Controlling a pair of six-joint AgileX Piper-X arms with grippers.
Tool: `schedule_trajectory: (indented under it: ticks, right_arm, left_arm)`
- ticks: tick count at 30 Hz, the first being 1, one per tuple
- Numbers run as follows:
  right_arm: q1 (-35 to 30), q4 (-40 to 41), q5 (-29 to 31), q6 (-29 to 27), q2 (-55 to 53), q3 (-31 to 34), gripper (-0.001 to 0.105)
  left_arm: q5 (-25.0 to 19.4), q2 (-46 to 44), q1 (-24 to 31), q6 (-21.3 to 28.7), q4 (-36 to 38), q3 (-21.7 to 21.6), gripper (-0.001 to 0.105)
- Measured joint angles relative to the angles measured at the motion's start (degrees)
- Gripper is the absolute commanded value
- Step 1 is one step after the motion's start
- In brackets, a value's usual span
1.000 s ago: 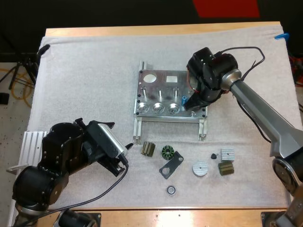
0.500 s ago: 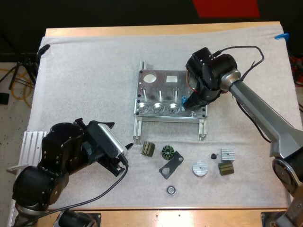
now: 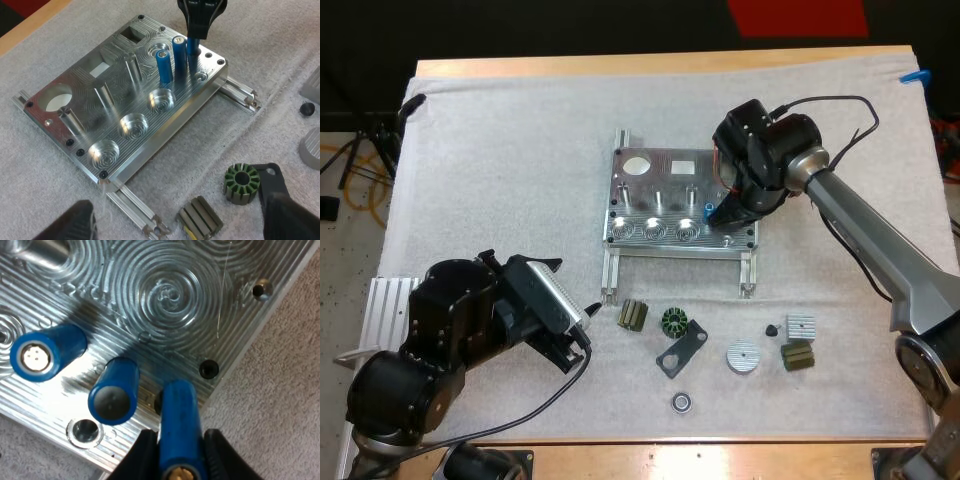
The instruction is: Load cells from left to right
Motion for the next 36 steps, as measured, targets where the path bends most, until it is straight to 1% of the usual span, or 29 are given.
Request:
schedule_trajectory:
  ticks: [8, 13, 23, 36]
  right_arm:
    - [0.00, 0.39, -0.35, 0.00, 0.00, 0.00, 0.000]
    - [0.00, 1.45, -2.15, 0.00, 0.00, 0.00, 0.000]
    - [0.00, 1.53, -2.14, 0.72, 0.14, 0.37, 0.000]
    - [-0.20, -0.72, -2.26, 1.16, 0.14, 0.82, 0.000]
  left_arm:
    - [0.00, 0.00, 0.00, 0.00, 0.00, 0.00, 0.067]
    - [0.00, 0.00, 0.00, 0.00, 0.00, 0.00, 0.067]
    - [0.00, 0.00, 0.00, 0.00, 0.00, 0.00, 0.067]
    - [0.00, 0.00, 0.00, 0.00, 0.00, 0.00, 0.067]
